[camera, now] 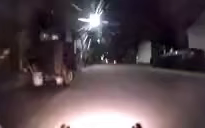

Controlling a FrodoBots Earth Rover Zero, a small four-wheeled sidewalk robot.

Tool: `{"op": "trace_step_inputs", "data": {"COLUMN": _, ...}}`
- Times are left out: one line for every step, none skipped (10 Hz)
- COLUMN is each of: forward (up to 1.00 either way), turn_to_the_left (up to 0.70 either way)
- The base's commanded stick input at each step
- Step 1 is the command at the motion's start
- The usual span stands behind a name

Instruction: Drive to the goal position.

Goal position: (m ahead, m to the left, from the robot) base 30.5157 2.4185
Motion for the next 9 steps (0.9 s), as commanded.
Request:
{"op": "trace_step_inputs", "data": {"forward": 0.85, "turn_to_the_left": -0.11}}
{"op": "trace_step_inputs", "data": {"forward": 0.85, "turn_to_the_left": -0.33}}
{"op": "trace_step_inputs", "data": {"forward": 0.85, "turn_to_the_left": -0.34}}
{"op": "trace_step_inputs", "data": {"forward": 0.85, "turn_to_the_left": -0.32}}
{"op": "trace_step_inputs", "data": {"forward": 0.85, "turn_to_the_left": -0.01}}
{"op": "trace_step_inputs", "data": {"forward": 0.85, "turn_to_the_left": 0.0}}
{"op": "trace_step_inputs", "data": {"forward": 0.85, "turn_to_the_left": 0.0}}
{"op": "trace_step_inputs", "data": {"forward": 0.85, "turn_to_the_left": 0.0}}
{"op": "trace_step_inputs", "data": {"forward": 0.85, "turn_to_the_left": 0.0}}
